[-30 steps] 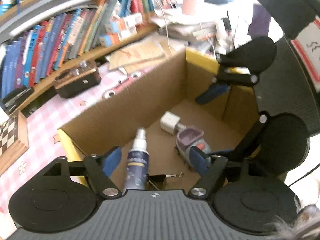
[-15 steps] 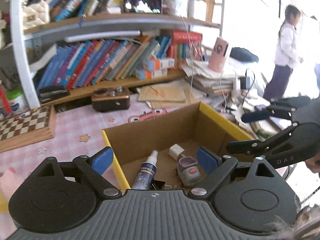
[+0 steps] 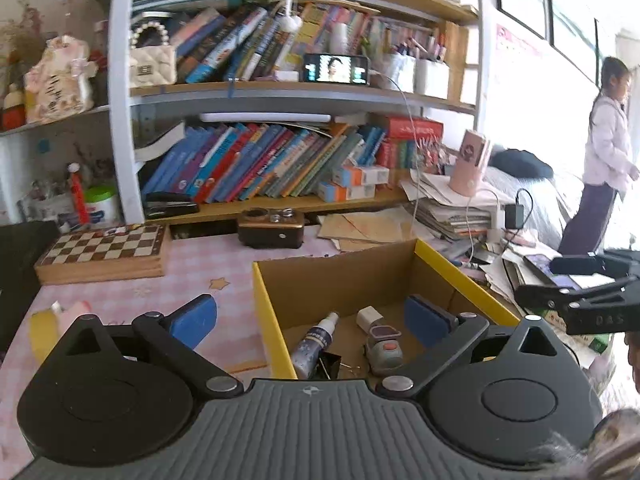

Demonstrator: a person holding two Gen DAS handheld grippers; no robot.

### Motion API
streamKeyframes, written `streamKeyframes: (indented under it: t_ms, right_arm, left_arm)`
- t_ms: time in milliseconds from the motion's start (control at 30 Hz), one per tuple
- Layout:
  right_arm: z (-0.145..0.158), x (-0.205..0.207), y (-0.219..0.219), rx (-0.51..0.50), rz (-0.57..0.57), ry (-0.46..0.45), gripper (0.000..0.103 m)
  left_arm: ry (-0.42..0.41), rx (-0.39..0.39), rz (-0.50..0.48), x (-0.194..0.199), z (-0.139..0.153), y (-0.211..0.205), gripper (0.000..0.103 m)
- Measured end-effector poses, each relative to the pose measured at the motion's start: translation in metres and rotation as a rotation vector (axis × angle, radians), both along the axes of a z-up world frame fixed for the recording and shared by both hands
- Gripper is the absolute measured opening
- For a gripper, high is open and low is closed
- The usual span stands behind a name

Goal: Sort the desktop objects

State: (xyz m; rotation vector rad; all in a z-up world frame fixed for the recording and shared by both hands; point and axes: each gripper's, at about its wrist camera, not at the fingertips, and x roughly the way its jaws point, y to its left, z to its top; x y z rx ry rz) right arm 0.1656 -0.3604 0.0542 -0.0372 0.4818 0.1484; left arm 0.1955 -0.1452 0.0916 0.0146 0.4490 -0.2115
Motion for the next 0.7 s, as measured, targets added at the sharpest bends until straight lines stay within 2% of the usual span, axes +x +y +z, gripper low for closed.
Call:
streamKeyframes:
  t_ms: [300, 467, 700]
  right_arm:
    - [-0.023, -0.027, 0.008, 0.06, -0.067, 0.032, 0.081]
    - [-0.038, -0.04, 0.022, 0.056, -0.08, 0.07, 0.081]
    - [-0.052, -0.052, 0.046, 0.074, -0.106, 0.13, 0.081]
  left_arm:
    - [0.025, -0.059, 0.064, -0.03, -0.02, 0.012, 0.101]
    - [0.049, -0.059, 0.085, -0.042, -0.034, 0.019, 0.101]
    - [0.089, -0.048, 0.057, -0.049, -0.048, 0.036, 0.102]
